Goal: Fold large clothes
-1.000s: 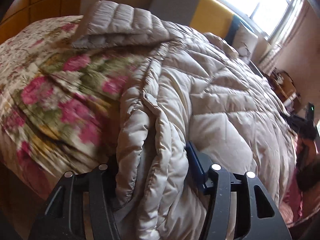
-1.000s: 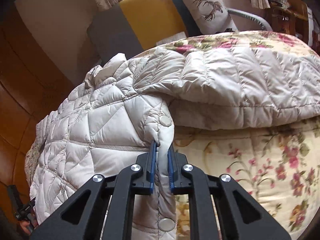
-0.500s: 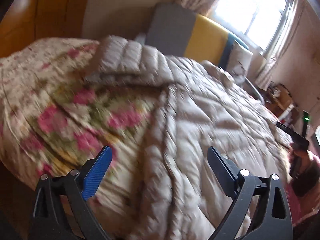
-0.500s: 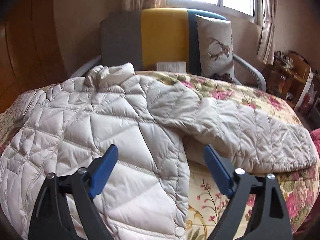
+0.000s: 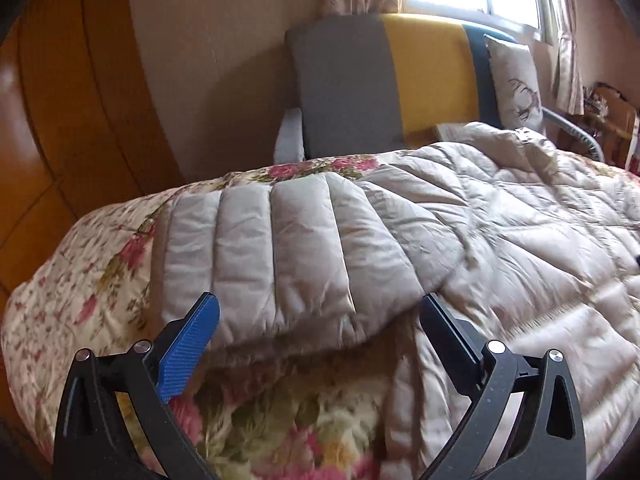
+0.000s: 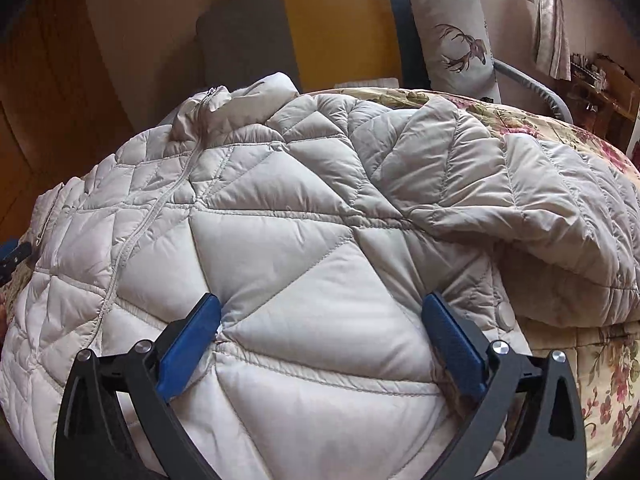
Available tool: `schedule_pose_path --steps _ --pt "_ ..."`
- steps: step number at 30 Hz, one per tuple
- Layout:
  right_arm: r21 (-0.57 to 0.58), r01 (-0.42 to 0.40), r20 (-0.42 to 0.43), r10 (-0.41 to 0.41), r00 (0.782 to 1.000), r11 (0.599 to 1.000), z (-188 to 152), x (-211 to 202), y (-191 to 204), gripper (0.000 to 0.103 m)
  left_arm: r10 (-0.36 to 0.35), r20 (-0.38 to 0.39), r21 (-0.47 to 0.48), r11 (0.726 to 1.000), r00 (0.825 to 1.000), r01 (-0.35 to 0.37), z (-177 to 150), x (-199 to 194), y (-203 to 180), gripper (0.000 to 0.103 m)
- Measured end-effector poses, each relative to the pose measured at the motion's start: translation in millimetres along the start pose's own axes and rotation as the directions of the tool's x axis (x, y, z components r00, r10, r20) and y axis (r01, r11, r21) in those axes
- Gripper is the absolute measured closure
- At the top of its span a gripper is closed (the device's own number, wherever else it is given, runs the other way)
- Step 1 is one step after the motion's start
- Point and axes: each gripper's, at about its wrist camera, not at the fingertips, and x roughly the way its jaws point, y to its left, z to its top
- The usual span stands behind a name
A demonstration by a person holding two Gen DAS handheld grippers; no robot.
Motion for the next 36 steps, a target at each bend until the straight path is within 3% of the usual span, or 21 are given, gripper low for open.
schedule_pose_path --steps 4,5,6,7,9,11,12,16,19,23,26,30,36 --pt "-0.020 0.027 -0.003 -0.027 1.000 0.999 -0.9 2.4 4.1 0.002 0.067 -0.030 0.035 0.997 0.997 -0.066 3.7 37.2 4.5 0.005" --pt "-0.022 0.030 -0.003 -0.030 1.000 0.999 -1.2 3.0 4.5 0.002 0.062 -0.031 0.040 0.997 0.998 -0.061 2.4 41.5 5.4 0.015" --pt "-0.023 0.031 -0.003 -0.031 1.000 0.999 -1.3 3.8 4.7 0.002 0.057 -0.031 0.046 0.997 0.998 -0.056 1.9 46.0 7.1 0.031" --pt "-0.023 0.030 -0.004 -0.031 1.000 0.999 -1.2 4.2 4.7 0.002 0.045 -0.035 0.041 0.998 0.998 -0.044 0.2 49.6 11.4 0.038" --pt "-0.019 0.026 -0.005 -0.027 1.000 0.999 -1.2 5.0 4.1 0.002 -0.001 -0.025 0.008 1.000 1.000 0.001 -1.9 48.3 19.4 0.070" --pt "-0.017 0.024 -0.007 -0.024 1.000 1.000 -0.9 5.6 3.6 0.002 0.003 -0.009 -0.021 1.000 1.000 -0.004 -3.8 43.7 29.2 0.089" --pt "-0.017 0.023 -0.007 -0.023 1.000 1.000 -1.4 5.1 3.2 0.002 -0.003 0.000 -0.039 0.999 1.000 0.003 -4.0 41.1 34.7 0.092" --pt "-0.017 0.023 -0.007 -0.023 1.000 1.000 -1.2 4.8 3.5 0.002 0.029 0.044 -0.169 0.985 0.999 -0.021 -2.3 15.9 71.8 0.092" --pt "-0.018 0.023 -0.007 -0.023 1.000 1.000 -1.3 4.9 3.4 0.002 0.024 0.078 -0.295 0.955 0.997 0.000 7.2 -9.6 101.1 0.092" --pt "-0.017 0.023 -0.006 -0.023 1.000 1.000 -1.5 5.0 3.2 0.002 0.034 0.171 -0.375 0.927 0.985 0.033 33.4 -54.5 116.9 0.092" --pt "-0.017 0.022 -0.006 -0.022 1.000 1.000 -1.5 5.1 3.0 0.002 0.008 0.252 -0.378 0.921 0.968 0.091 59.9 -84.5 110.4 0.092" --pt "-0.017 0.023 -0.006 -0.023 1.000 1.000 -1.7 4.9 3.0 0.002 -0.074 0.335 -0.305 0.934 0.939 0.183 91.1 -113.8 76.1 0.092" --pt "-0.011 0.014 -0.004 -0.014 1.000 1.000 -0.8 4.8 2.2 0.002 -0.223 0.362 -0.200 0.930 0.905 0.310 120.6 -118.2 -3.2 0.092"
